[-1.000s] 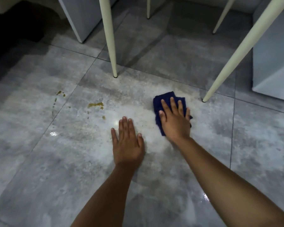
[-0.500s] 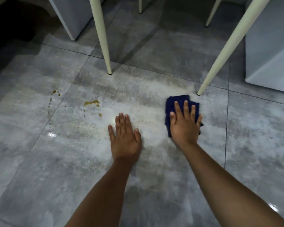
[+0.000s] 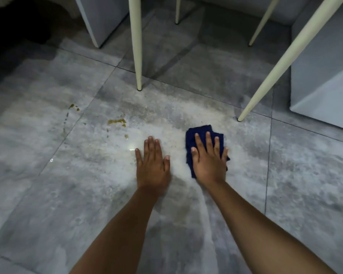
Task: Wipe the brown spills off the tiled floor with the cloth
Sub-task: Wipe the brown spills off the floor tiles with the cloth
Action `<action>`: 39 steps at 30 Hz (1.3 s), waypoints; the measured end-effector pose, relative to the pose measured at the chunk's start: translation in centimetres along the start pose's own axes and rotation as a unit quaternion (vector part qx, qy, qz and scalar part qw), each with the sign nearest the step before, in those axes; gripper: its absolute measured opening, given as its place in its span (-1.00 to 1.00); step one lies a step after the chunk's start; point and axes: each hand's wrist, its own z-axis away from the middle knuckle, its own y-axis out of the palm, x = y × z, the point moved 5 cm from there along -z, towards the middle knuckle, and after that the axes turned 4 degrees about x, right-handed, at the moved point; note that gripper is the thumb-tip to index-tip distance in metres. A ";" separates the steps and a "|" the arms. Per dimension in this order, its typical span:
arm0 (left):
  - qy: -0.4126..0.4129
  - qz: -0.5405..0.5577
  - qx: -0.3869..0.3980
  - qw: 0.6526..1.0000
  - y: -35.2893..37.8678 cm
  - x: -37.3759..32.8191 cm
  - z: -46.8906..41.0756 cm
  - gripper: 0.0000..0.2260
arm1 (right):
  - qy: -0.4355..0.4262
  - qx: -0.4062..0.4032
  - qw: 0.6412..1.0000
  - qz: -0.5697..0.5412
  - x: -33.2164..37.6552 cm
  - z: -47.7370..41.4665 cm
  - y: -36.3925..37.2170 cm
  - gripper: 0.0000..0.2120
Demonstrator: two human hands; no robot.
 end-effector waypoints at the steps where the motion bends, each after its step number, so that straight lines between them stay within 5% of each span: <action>1: 0.009 0.003 -0.004 1.000 -0.5 0.6 0.3 -0.40 | 0.012 -0.006 1.000 -0.002 -0.5 0.3 0.1 -0.50; 5: -0.027 0.004 -0.051 0.998 -2.4 6.1 2.2 -0.43 | 0.067 -0.010 0.997 -0.030 0.5 4.3 1.5 -0.51; 14: -0.168 -0.002 -0.049 0.985 -4.9 16.4 2.0 -0.38 | -0.142 0.017 0.990 0.020 14.0 1.4 2.9 -0.47; 20: -0.168 -0.012 -0.060 0.984 -4.6 16.9 1.8 -0.40 | -0.008 0.006 0.999 -0.031 13.1 0.1 2.8 -0.51; 24: -0.177 -0.018 -0.051 0.983 -4.5 17.0 1.7 -0.42 | -0.144 0.023 0.989 -0.012 19.2 4.3 4.2 -0.48; 29: -0.176 -0.031 -0.042 0.983 -4.8 16.9 1.6 -0.41 | -0.262 0.058 0.962 0.042 24.3 -2.3 3.3 -0.49; 35: -0.176 -0.035 -0.029 0.983 -4.7 16.9 1.6 -0.42 | -0.155 0.024 0.988 0.002 20.6 -4.4 2.6 -0.51; 39: -0.181 -0.032 -0.032 0.982 -4.7 16.9 1.6 -0.41 | -0.185 0.037 0.982 0.013 20.9 1.2 3.8 -0.44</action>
